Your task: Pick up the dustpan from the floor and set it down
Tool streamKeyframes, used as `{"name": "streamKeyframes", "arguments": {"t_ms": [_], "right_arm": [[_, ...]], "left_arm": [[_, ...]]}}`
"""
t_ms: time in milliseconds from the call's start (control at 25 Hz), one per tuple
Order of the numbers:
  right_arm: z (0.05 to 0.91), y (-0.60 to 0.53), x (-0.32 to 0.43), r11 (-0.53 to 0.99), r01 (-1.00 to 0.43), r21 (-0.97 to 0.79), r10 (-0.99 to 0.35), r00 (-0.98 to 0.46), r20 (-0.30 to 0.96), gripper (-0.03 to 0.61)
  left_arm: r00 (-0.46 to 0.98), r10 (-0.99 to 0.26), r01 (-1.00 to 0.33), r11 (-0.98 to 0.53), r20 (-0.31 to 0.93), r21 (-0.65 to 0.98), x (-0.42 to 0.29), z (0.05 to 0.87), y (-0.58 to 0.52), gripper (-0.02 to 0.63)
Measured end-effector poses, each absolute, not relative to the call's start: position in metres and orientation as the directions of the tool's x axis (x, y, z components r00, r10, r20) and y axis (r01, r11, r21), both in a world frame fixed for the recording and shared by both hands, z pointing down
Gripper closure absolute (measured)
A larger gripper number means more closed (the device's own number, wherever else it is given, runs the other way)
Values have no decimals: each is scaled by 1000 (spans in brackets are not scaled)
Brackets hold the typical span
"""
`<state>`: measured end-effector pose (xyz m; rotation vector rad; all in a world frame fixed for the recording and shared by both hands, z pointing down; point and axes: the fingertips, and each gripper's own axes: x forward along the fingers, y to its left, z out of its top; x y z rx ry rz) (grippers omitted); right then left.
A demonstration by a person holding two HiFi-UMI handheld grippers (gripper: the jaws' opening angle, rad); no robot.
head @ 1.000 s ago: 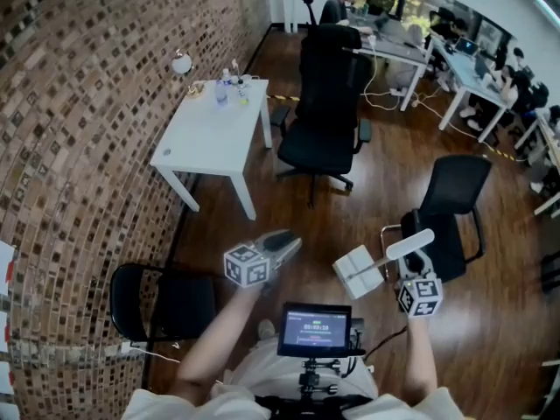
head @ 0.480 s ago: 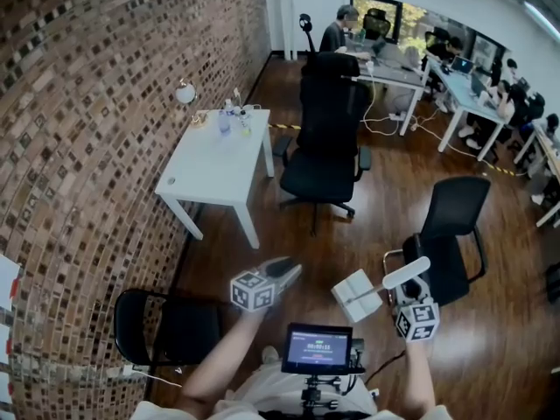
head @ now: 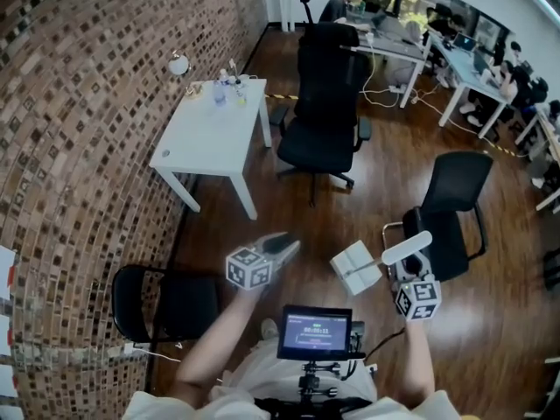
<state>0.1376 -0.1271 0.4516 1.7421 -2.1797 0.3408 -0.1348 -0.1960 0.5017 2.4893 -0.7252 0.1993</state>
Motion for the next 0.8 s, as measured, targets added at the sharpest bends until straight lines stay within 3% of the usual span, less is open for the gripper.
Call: {"name": "streamKeyframes", "arguments": {"t_ms": [800], "right_arm": [[479,-132,145,236,-972,-12,-882,-219,417,472]], "left_arm": [[830,-446,-557,-689,335,463,-128,525,-181,486]]}}
